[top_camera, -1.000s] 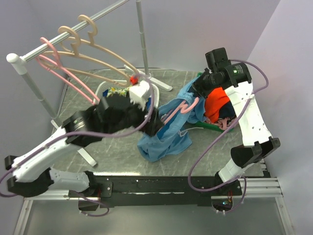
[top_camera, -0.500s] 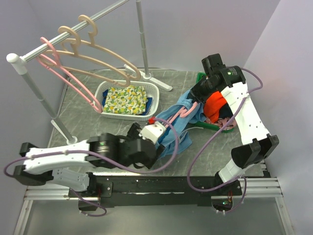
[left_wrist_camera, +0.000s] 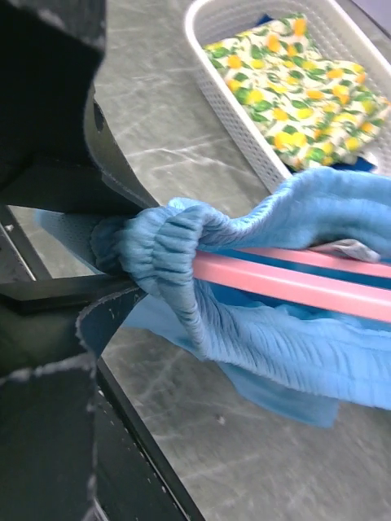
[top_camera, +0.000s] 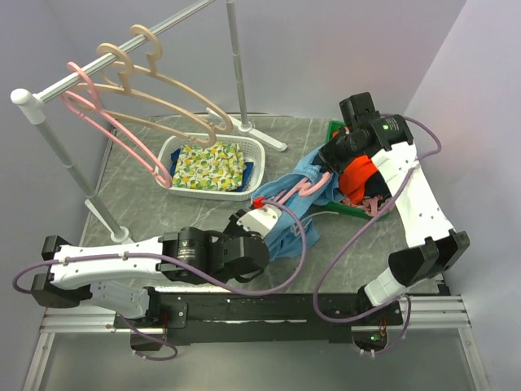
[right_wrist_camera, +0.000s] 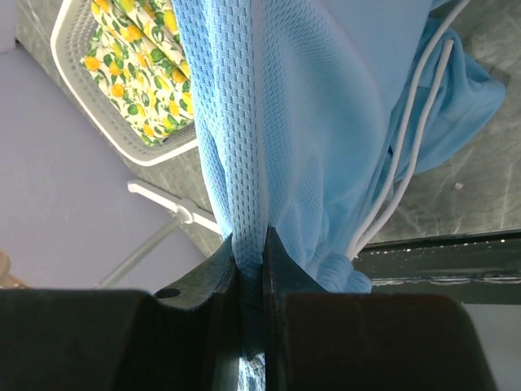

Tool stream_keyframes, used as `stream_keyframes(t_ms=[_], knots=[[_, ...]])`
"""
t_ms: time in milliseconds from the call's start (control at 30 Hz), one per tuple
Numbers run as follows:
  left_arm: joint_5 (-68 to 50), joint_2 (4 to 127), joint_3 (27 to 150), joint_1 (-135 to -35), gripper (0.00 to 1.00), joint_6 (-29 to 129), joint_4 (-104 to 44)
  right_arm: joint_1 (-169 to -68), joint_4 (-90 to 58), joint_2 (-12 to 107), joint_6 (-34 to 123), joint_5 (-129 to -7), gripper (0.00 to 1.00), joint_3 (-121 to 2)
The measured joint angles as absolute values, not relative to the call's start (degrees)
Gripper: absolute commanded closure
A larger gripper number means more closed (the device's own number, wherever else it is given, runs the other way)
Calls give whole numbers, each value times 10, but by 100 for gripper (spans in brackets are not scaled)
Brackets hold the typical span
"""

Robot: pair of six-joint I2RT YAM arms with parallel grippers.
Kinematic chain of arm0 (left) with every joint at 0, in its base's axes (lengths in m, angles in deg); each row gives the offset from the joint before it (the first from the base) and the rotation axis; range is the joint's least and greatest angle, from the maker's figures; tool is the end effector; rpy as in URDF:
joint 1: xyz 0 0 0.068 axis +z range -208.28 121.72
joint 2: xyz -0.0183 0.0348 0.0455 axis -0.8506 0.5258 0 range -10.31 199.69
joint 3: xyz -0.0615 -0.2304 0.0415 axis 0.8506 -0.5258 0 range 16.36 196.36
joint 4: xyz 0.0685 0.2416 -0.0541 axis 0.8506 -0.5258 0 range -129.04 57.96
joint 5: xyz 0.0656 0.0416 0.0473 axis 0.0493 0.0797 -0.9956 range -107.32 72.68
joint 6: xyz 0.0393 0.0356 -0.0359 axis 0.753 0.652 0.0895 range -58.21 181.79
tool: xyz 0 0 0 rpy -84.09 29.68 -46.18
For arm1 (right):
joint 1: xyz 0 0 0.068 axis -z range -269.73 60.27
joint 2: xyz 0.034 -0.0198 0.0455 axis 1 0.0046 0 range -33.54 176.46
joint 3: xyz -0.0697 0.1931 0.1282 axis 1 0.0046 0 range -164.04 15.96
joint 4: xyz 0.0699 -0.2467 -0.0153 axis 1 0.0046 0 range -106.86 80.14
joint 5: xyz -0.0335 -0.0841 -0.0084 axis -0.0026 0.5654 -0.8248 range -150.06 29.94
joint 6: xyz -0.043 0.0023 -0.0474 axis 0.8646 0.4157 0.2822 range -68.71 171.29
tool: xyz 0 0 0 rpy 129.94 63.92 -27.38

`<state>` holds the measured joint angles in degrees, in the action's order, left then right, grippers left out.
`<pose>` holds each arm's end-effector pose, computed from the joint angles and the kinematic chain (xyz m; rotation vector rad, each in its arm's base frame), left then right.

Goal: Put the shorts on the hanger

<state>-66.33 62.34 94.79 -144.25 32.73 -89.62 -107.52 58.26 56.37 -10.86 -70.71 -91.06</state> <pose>0.0548 -0.2462 0.3353 0.7050 1.9928 -0.0988 0.2795 0.0992 0.3695 0.9683 2.5697 0.7017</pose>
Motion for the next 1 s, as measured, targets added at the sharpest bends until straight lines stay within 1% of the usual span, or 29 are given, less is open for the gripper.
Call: stream_keyframes(t_ms=[167, 200, 300, 333, 367, 433, 467, 500, 533, 567, 633, 700, 767, 833, 900, 1000], knots=[[-658, 621, 937, -1442, 63, 390, -819, -1080, 564, 534, -119, -707, 100, -877], [-655, 621, 935, -1442, 65, 401, -804, -1084, 560, 529, -121, -707, 100, -872], [-638, 619, 932, -1435, 78, 427, -765, -1097, 554, 520, -125, -708, 100, -867], [-634, 618, 932, -1433, 99, 432, -757, -1099, 551, 520, -126, -708, 100, -867], [-631, 617, 931, -1430, 99, 439, -752, -1101, 547, 519, -128, -708, 96, -867], [-627, 612, 922, -1426, 99, 448, -741, -1101, 539, 518, -132, -708, 86, -866], [-626, 609, 914, -1425, 99, 448, -732, -1101, 534, 517, -132, -709, 78, -866], [-625, 605, 906, -1424, 99, 450, -724, -1101, 530, 515, -130, -711, 60, -866], [-624, 602, 901, -1423, 99, 449, -718, -1101, 529, 515, -129, -711, 46, -866], [-621, 599, 897, -1423, 99, 448, -715, -1101, 527, 514, -127, -715, 35, -866], [-612, 588, 891, -1420, 99, 443, -706, -1104, 522, 508, -117, -723, 29, -866], [-601, 572, 886, -1417, 99, 439, -702, -1108, 505, 495, -99, -727, 17, -866], [-593, 553, 885, -1416, 99, 434, -699, -1109, 478, 475, -87, -725, 14, -862], [-589, 534, 885, -1415, 99, 426, -694, -1110, 446, 445, -72, -721, 9, -849], [-584, 520, 885, -1415, 99, 417, -692, -1110, 425, 423, -53, -710, 0, -847], [-577, 511, 885, -1415, 99, 403, -692, -1110, 400, 411, -21, -686, 0, -849]])
